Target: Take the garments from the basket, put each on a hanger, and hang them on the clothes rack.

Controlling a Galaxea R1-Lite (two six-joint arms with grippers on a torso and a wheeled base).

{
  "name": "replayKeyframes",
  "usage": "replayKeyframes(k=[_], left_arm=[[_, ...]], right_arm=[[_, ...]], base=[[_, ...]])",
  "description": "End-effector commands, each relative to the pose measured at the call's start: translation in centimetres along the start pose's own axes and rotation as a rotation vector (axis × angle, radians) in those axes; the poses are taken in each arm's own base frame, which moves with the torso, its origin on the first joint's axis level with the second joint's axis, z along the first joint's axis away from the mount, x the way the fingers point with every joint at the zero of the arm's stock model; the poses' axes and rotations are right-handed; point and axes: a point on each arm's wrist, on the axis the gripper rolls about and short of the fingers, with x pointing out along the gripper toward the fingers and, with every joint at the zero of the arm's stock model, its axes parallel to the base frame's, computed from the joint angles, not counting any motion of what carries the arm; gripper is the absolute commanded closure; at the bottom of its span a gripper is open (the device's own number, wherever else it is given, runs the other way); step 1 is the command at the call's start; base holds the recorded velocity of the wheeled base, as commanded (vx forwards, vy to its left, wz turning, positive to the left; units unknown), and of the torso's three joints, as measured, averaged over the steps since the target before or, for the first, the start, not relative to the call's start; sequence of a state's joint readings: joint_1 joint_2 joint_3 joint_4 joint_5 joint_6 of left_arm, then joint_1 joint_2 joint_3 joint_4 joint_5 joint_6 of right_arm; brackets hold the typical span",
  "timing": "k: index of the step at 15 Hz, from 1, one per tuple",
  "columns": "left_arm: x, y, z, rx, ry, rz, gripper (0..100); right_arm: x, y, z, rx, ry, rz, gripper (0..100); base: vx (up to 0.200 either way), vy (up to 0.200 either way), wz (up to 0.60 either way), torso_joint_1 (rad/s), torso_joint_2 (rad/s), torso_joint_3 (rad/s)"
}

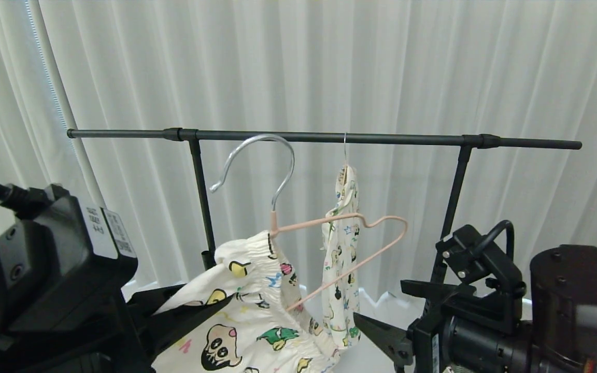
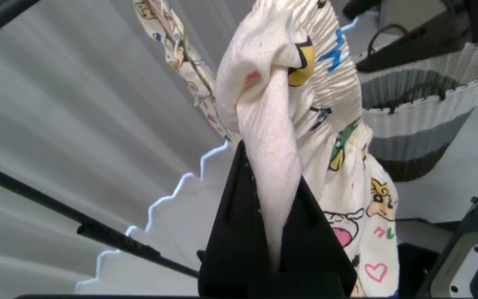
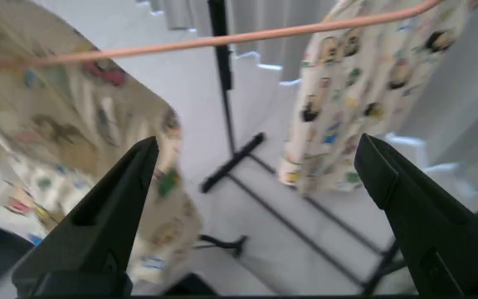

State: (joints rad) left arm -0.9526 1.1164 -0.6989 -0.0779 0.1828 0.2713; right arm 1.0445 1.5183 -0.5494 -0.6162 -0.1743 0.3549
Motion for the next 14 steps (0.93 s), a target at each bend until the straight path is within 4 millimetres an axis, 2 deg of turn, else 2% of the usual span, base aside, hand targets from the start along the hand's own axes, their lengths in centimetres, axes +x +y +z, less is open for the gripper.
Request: replayKeyframes(k=[1,2,3,4,6,10,14], left_arm=[[0.2,0.0,0.3,0.0,-0.005,0.0,100],[0.1,0.1,0.7,-0.002,-0.02,0.002,100],[0.1,0.1,0.8,-0.002,-0.02,0.002,100],[0.0,-0.1,1.0,0.004,-0.034,-0.013,100],[-0.2,-0.6,1.2,0.015,-0.047,-0.046,100],[-0.4,-0.8,1.4,0.06,-0.064,-0.059,100],[-0.5,-0.8,1.6,0.059,-0.081,-0.053,100]], right_arm=[[1.5,1.5,-0.6,0.008,0.038,0.035,0],[1.9,2.5,-1.2,-0.001,0.064,0.067,0],[1.9,2.6,-1.2,-0.002,0.065,0.069,0],[2.4,3.6,-2.2,-0.012,0.103,0.094,0],[2.3,4.2,-2.7,-0.016,0.128,0.108,0],[2.0,4.3,-3.7,-0.019,0.207,0.092,0],[1.7,3.3,-4.5,-0.034,0.29,0.011,0]], base=[[0.0,0.0,0.0,0.0,0.0,0.0],[0.0,0.0,0.0,0.0,0.0,0.0],[0.0,0.0,0.0,0.0,0.0,0.0],[0.0,0.0,0.0,0.0,0.0,0.0],[0.0,0.0,0.0,0.0,0.0,0.0],[0.0,0.0,0.0,0.0,0.0,0.0],[0.0,0.0,0.0,0.0,0.0,0.0]])
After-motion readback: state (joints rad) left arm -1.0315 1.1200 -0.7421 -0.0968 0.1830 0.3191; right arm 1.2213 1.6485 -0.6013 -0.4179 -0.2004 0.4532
